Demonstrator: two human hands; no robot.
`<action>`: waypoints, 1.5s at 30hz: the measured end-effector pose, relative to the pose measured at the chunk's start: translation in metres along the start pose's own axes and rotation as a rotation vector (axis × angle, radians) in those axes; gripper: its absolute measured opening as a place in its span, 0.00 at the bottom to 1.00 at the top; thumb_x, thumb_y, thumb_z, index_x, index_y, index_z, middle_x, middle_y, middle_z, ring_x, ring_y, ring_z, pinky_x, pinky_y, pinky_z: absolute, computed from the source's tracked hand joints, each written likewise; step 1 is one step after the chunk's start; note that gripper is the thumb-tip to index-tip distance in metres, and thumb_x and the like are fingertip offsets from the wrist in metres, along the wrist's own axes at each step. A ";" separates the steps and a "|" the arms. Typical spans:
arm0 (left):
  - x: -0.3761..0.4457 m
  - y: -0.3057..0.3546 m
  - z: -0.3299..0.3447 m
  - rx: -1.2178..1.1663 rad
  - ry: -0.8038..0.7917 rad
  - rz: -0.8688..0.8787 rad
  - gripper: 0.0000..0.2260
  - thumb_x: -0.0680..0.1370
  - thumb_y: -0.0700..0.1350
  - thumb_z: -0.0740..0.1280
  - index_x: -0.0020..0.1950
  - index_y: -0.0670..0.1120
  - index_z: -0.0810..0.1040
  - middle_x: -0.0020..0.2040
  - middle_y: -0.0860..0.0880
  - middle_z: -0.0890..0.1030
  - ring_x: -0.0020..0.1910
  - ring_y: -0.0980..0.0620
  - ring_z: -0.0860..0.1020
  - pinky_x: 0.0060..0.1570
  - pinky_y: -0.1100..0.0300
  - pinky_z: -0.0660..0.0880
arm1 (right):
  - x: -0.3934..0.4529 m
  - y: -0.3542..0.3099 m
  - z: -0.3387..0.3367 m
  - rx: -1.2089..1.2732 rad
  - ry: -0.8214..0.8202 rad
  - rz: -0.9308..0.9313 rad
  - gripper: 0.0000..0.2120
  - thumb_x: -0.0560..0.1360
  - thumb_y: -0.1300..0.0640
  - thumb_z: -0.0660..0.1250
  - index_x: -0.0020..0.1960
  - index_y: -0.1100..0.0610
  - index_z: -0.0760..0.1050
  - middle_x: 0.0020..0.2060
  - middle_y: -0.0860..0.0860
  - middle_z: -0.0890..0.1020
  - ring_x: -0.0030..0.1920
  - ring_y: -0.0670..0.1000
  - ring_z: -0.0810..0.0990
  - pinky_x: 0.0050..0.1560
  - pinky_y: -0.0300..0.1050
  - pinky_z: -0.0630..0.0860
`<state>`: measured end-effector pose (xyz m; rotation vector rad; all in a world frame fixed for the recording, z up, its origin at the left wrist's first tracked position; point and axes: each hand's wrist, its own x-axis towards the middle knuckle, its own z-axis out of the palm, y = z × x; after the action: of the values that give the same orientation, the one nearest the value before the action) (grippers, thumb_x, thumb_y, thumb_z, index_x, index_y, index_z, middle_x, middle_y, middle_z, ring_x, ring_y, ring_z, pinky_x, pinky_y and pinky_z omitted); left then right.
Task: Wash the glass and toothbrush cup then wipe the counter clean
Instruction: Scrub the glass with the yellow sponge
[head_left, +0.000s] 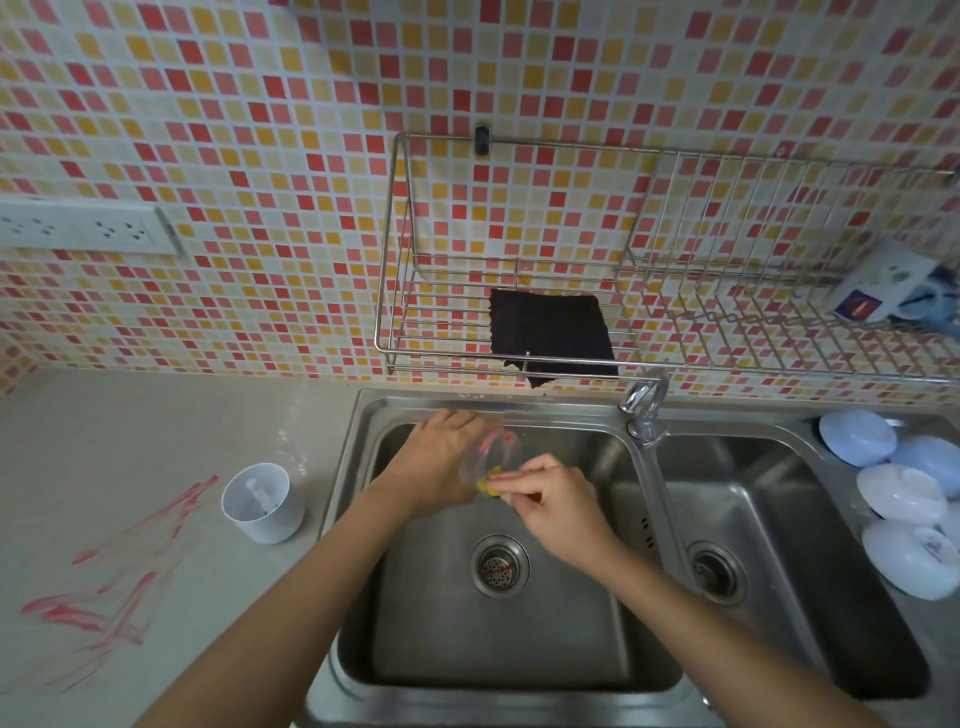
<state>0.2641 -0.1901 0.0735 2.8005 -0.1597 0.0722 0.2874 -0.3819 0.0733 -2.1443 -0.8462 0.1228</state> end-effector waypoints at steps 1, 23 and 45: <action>-0.002 -0.001 0.002 -0.019 -0.021 -0.007 0.37 0.66 0.53 0.75 0.73 0.53 0.66 0.67 0.53 0.73 0.65 0.50 0.70 0.62 0.53 0.70 | 0.001 0.001 -0.001 -0.028 -0.037 -0.022 0.15 0.72 0.68 0.69 0.53 0.53 0.84 0.45 0.37 0.83 0.48 0.44 0.77 0.51 0.26 0.69; 0.013 0.011 -0.005 0.005 -0.098 0.020 0.36 0.65 0.46 0.76 0.71 0.55 0.66 0.65 0.52 0.73 0.65 0.50 0.69 0.64 0.51 0.71 | 0.003 0.026 -0.001 -0.501 -0.005 -0.335 0.20 0.61 0.66 0.76 0.49 0.48 0.84 0.48 0.39 0.84 0.48 0.48 0.71 0.43 0.41 0.66; 0.004 -0.002 -0.011 0.051 -0.153 0.014 0.39 0.65 0.48 0.77 0.73 0.52 0.65 0.70 0.54 0.72 0.69 0.52 0.68 0.69 0.60 0.63 | 0.002 0.032 -0.002 -0.317 -0.122 -0.311 0.16 0.69 0.62 0.74 0.56 0.53 0.82 0.52 0.46 0.84 0.48 0.50 0.76 0.51 0.42 0.76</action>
<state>0.2677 -0.1845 0.0835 2.8550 -0.2168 -0.1366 0.3069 -0.3966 0.0521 -2.2783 -1.3341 -0.0442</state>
